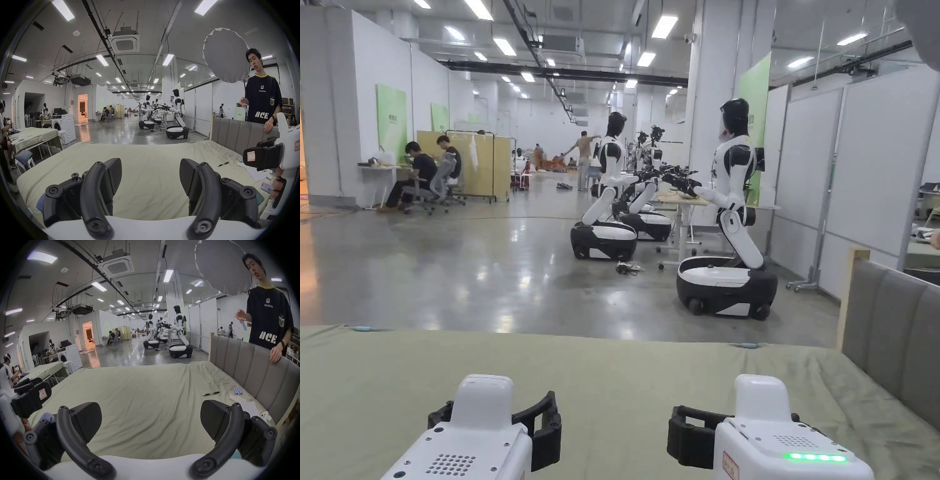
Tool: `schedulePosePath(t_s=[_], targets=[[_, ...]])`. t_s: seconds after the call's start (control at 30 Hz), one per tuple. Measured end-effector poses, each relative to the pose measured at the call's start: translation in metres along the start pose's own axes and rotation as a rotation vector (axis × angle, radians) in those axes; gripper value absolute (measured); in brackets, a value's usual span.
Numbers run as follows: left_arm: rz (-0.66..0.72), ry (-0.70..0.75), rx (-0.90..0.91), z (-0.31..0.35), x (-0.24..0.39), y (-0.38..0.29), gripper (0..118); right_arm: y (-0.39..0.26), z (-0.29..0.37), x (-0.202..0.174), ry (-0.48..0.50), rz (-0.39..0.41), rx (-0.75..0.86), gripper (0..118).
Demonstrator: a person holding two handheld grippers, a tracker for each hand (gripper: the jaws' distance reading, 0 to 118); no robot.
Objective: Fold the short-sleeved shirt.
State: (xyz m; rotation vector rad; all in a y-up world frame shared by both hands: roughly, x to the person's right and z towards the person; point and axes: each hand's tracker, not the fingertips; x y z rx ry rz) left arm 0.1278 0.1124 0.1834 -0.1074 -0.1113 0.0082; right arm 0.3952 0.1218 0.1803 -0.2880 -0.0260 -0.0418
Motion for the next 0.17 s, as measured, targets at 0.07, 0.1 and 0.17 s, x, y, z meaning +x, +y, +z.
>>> schedulePosePath(t_s=[0.07, 0.1, 0.17], targets=[[0.000, 0.000, 0.001, 0.0005, -0.0006, 0.0003, 74, 0.0002, -0.0001, -0.0004, 0.012, -0.009, -0.015, 118], [0.001, -0.002, 0.001, 0.0006, -0.0009, 0.0007, 74, 0.0009, 0.0001, 0.0000, 0.024, -0.027, -0.014, 118], [0.005, -0.004, 0.002, 0.0023, -0.0012, 0.0014, 74, 0.0023, 0.0011, -0.0002, 0.008, -0.031, -0.005, 118]])
